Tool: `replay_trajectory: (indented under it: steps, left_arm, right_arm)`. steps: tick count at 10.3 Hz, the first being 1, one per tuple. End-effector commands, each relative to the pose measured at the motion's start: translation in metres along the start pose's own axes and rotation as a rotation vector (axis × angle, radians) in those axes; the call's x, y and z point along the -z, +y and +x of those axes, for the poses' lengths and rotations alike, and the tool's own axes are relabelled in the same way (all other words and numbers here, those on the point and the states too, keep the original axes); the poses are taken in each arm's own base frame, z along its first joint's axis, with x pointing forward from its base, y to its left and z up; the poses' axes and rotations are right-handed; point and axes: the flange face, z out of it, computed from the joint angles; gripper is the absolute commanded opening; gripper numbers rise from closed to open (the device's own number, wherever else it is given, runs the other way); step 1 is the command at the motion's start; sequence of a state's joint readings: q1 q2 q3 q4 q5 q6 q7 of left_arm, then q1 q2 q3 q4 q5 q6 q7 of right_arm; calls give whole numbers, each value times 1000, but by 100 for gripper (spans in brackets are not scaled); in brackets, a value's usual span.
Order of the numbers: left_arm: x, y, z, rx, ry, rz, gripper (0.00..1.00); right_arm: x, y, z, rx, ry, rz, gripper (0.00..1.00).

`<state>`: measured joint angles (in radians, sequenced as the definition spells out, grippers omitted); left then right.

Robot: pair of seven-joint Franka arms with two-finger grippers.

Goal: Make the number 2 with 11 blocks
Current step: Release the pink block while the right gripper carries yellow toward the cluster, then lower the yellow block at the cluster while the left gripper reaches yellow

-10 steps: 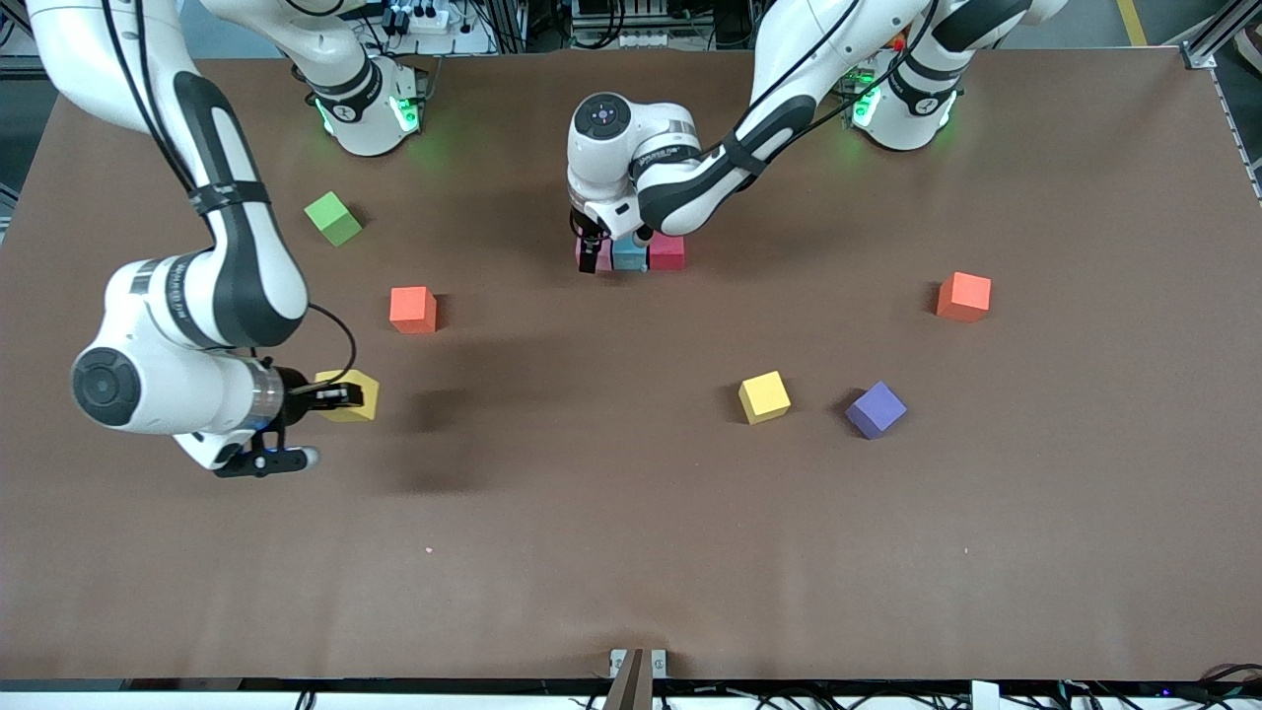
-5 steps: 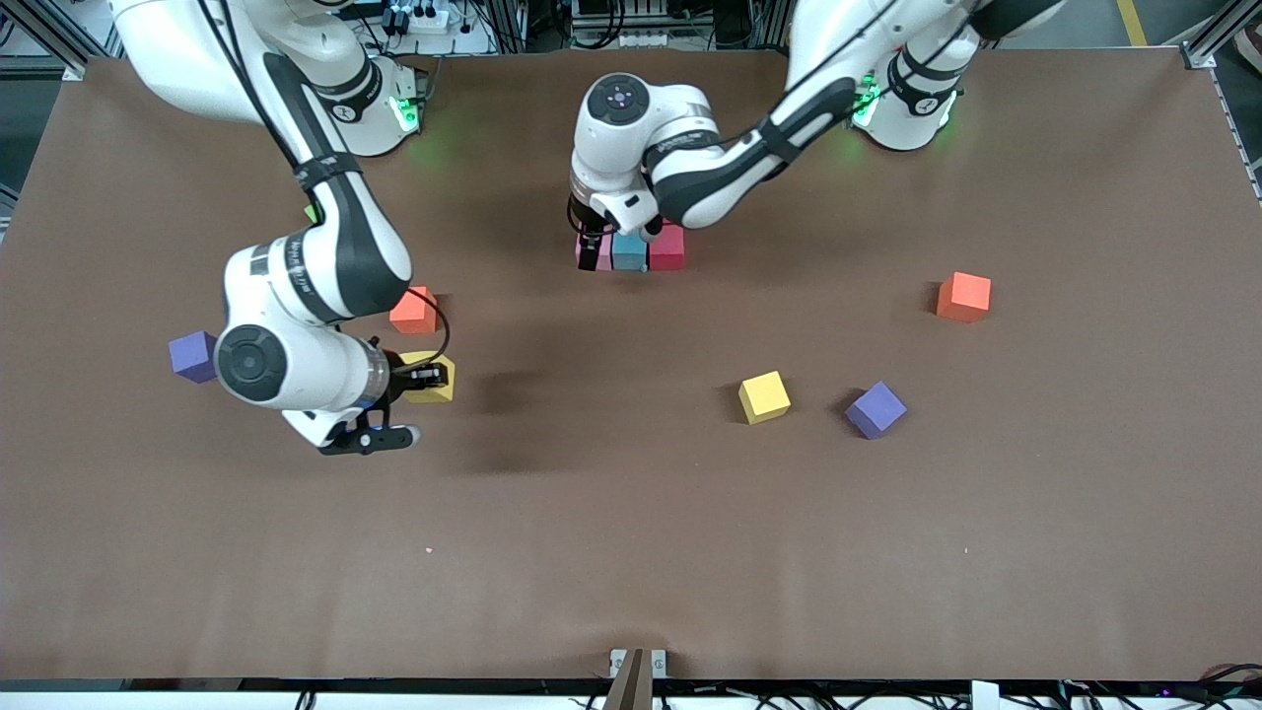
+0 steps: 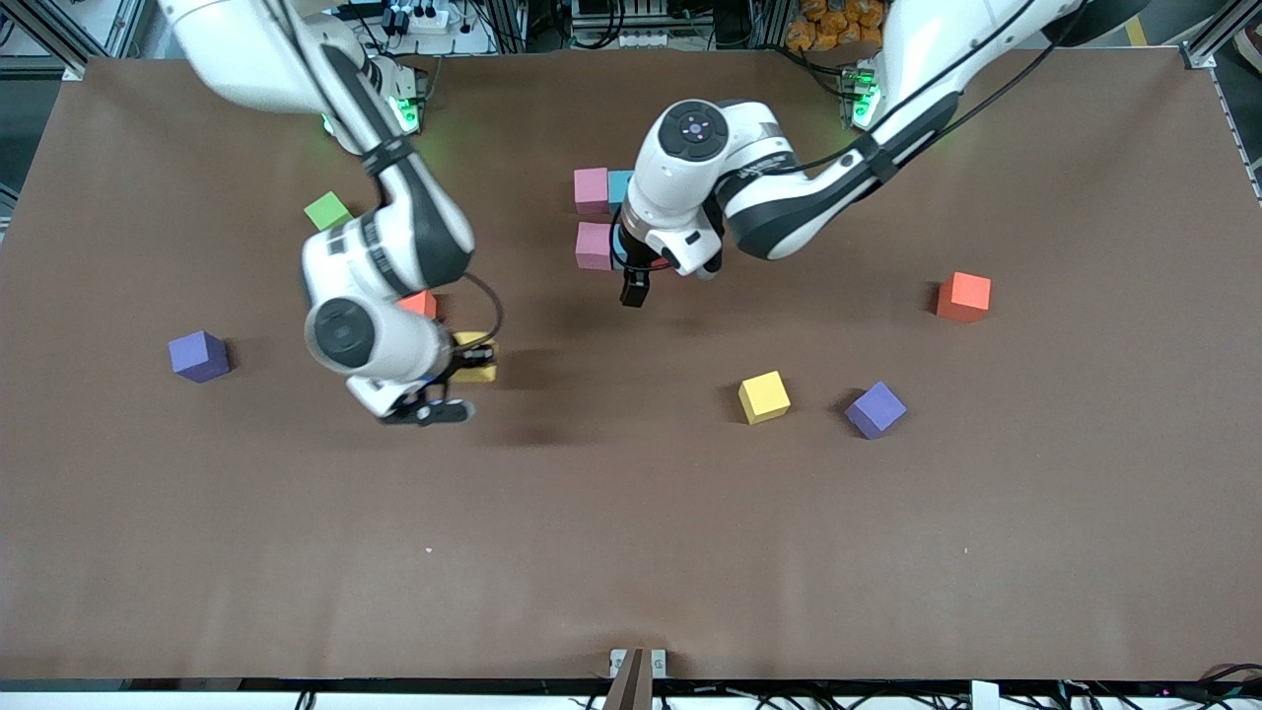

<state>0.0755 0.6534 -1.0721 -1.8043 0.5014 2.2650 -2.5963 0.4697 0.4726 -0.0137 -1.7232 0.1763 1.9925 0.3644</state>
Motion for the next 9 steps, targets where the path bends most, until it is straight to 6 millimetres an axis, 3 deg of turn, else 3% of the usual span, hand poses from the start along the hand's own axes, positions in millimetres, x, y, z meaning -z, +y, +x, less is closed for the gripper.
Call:
replay_trajectory:
  steps: [1, 4, 7, 9]
  left_arm:
    - [27, 12, 8, -202, 42, -25, 100]
    - [32, 48, 56, -478, 68, 2, 100]
    - [32, 78, 109, -686, 87, 45, 100]
    - [18, 100, 150, -749, 123, 71, 100]
  right_arm:
    - [-9, -39, -35, -56, -2, -30, 34]
    - [-57, -66, -64, -91, 48, -30, 34]
    - [-83, -100, -88, -137, 58, -40, 34]
    - [-98, -118, -98, -181, 63, -45, 34]
